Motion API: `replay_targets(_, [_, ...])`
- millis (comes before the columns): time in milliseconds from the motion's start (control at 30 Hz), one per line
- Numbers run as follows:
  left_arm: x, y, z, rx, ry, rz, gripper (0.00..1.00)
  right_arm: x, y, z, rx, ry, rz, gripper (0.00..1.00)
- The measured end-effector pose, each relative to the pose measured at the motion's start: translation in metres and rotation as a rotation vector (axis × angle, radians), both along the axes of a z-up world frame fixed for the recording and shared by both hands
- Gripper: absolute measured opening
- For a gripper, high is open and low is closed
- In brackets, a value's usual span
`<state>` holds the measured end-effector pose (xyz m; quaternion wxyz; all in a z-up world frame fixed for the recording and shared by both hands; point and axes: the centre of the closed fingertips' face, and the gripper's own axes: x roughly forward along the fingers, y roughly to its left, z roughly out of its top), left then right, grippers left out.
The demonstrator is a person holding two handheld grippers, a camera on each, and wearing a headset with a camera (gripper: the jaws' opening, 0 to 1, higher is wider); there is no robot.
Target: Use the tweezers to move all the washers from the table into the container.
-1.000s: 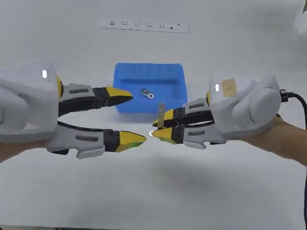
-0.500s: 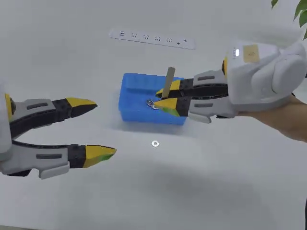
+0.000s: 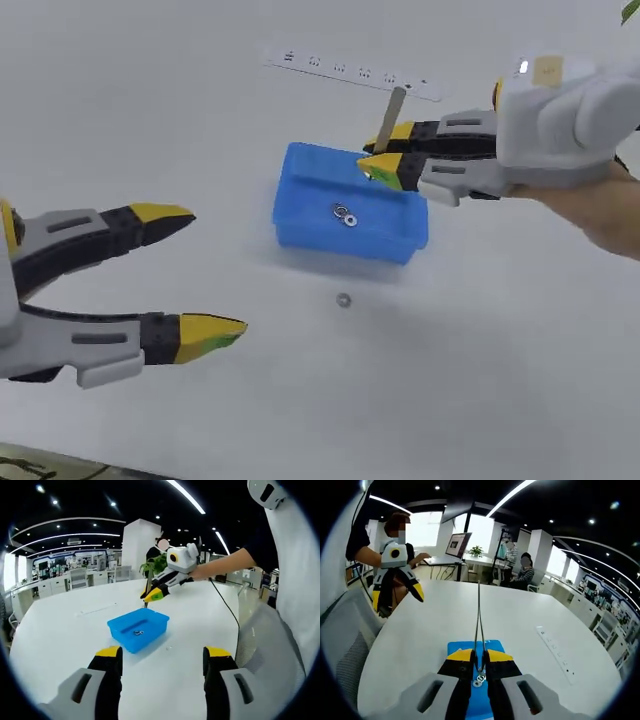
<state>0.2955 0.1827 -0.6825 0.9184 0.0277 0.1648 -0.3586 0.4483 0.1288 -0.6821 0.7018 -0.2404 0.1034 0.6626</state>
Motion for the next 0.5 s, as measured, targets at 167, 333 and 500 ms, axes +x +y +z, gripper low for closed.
replay_targets(167, [0.0,0.002,-0.007,-0.001,0.029,0.015,0.73,0.008,0.003,-0.025,-0.038,0.007,0.009,0.1])
replay_targets(333, [0.004,0.006,-0.007,-0.01,0.034,0.041,0.8,0.016,0.01,-0.041,-0.037,0.025,0.013,0.1])
replay_targets(500, [0.005,0.008,-0.008,0.012,0.037,0.044,0.86,0.018,0.012,-0.061,-0.067,0.036,0.026,0.1])
